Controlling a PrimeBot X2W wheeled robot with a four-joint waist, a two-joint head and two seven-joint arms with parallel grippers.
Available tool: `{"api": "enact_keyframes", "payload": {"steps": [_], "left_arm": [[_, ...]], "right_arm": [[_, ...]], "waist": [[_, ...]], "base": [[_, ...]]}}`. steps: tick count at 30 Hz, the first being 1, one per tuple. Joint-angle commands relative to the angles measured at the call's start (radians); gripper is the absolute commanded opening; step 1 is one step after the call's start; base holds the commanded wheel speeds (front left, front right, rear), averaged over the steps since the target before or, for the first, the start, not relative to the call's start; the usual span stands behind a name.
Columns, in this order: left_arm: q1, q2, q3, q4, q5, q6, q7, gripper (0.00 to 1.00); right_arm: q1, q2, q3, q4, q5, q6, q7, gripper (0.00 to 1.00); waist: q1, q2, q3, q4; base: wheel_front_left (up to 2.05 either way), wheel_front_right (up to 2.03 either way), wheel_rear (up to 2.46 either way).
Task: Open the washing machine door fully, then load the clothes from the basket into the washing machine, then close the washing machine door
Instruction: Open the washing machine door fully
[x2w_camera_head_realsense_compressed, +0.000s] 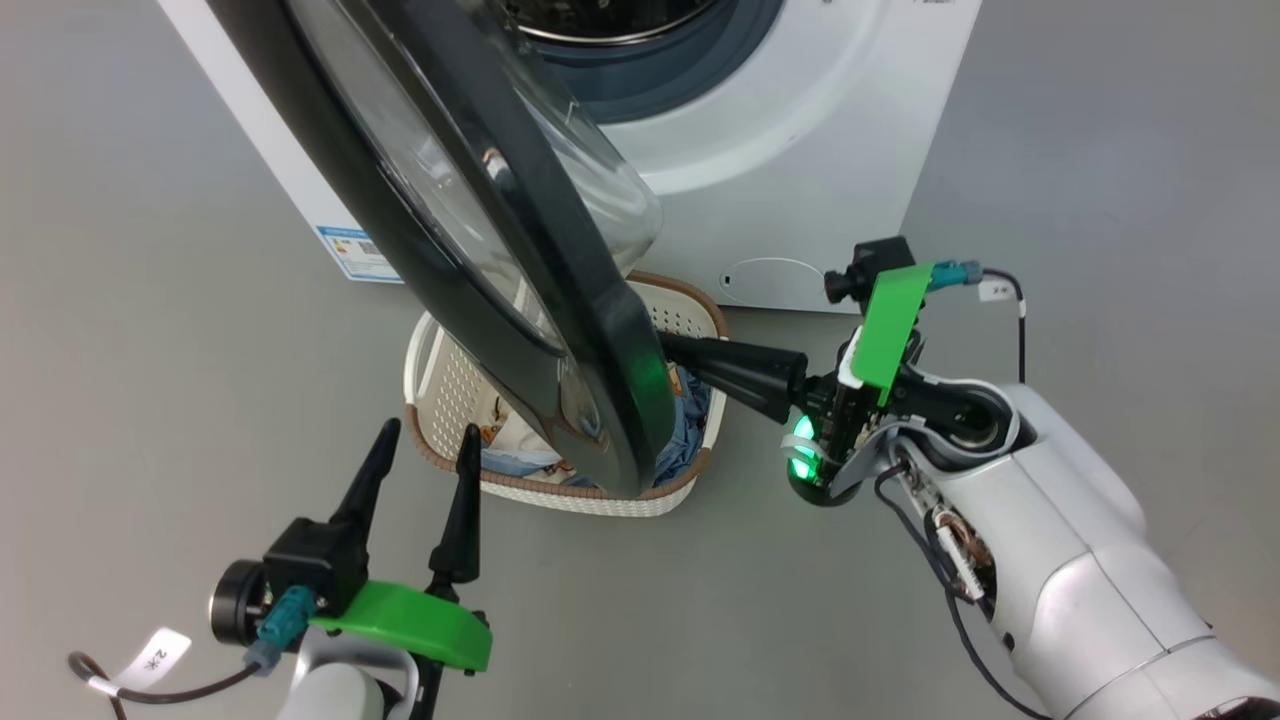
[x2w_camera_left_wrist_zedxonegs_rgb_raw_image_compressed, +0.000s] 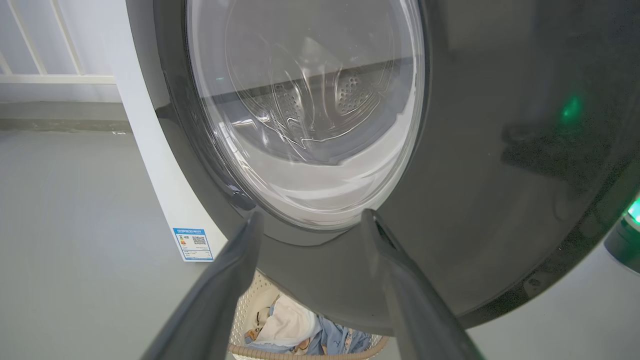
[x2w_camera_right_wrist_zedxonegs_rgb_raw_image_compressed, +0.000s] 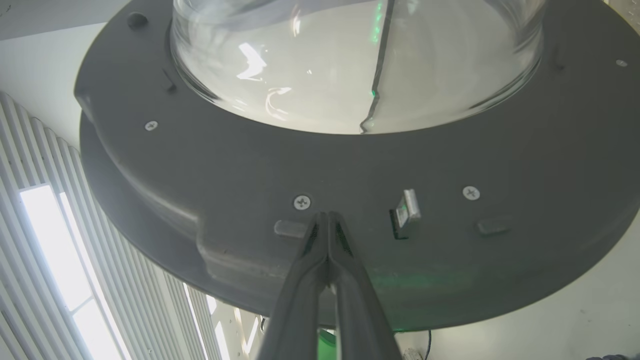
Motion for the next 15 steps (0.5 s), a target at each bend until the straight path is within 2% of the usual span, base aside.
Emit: {"api": "enact_keyframes", "payload": {"steps": [1, 15], "left_arm": [[0.006, 0.019, 0.027, -0.013, 0.009, -0.003, -0.009, 1.00], [0.024, 0.019, 0.027, -0.003, 0.004, -0.004, -0.009, 1.00]], "right_arm": [[-0.003, 0.040, 0.028, -0.058, 0.037, 0.010, -0.013, 0.00], [0.015, 0.040, 0.113, -0.056, 0.095, 0.010, -0.067, 0.00]], "waist": [[0.0000, 0.0000, -0.012, 0.008], [0.0000, 0.0000, -0.042, 0.027]], "base": [[0.00, 0.00, 0.00], [0.00, 0.00, 0.00]]}}
